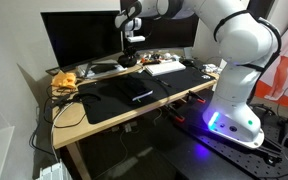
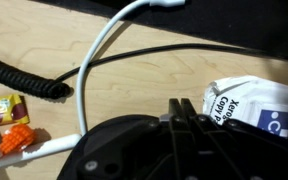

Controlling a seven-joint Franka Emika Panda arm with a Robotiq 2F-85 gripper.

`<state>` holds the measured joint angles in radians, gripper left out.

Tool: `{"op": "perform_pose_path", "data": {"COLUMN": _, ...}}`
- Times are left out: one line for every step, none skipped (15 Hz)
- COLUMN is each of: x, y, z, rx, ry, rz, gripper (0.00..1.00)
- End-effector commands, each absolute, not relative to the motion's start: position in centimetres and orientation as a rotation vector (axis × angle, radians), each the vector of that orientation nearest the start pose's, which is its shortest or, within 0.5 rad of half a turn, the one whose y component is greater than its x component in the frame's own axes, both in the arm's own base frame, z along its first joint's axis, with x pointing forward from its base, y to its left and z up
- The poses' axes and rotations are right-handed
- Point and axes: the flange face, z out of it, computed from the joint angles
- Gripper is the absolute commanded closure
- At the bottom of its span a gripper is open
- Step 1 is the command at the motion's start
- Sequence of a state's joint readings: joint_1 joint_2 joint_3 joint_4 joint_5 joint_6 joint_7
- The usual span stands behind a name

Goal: Take the small silver object near the monitor and position it at the edge of the table

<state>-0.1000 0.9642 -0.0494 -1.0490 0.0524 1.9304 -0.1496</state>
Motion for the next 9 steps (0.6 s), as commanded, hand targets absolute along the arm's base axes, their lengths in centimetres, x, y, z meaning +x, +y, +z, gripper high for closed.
{"op": "perform_pose_path", "data": {"x": 73.9, "y": -9.8, "z": 26.4, "rx": -3.132, "ry": -0.021, "rz": 0.121, "gripper": 0.99}}
{"op": "perform_pose_path", "data": {"x": 73.3, "y": -9.7, "z": 26.7, "rx": -3.136, "ry": -0.038, "rz": 0.129, "gripper": 0.99}}
{"op": "perform_pose_path", "data": {"x": 72.7, "y": -9.6, "z": 27.0, "rx": -3.143, "ry": -0.045, "rz": 0.133, "gripper": 0.99}}
{"op": "perform_pose_path", "data": {"x": 72.0, "y": -9.6, "z": 27.2, "rx": -3.147, "ry": -0.049, "rz": 0.141, "gripper": 0.99}}
{"op": "perform_pose_path", "data": {"x": 71.3, "y": -9.6, "z": 27.4, "rx": -3.152, "ry": -0.055, "rz": 0.154, "gripper": 0.99}}
{"op": "perform_pose_path", "data": {"x": 70.5, "y": -9.6, "z": 27.5, "rx": -3.159, "ry": -0.061, "rz": 0.167, "gripper": 0.99}}
{"op": "perform_pose_path", "data": {"x": 69.8, "y": -9.6, "z": 27.5, "rx": -3.164, "ry": -0.066, "rz": 0.175, "gripper": 0.99}}
{"op": "perform_pose_path", "data": {"x": 69.0, "y": -9.6, "z": 27.6, "rx": -3.17, "ry": -0.072, "rz": 0.185, "gripper": 0.99}}
{"op": "perform_pose_path", "data": {"x": 68.2, "y": -9.5, "z": 27.5, "rx": -3.176, "ry": -0.078, "rz": 0.197, "gripper": 0.99}}
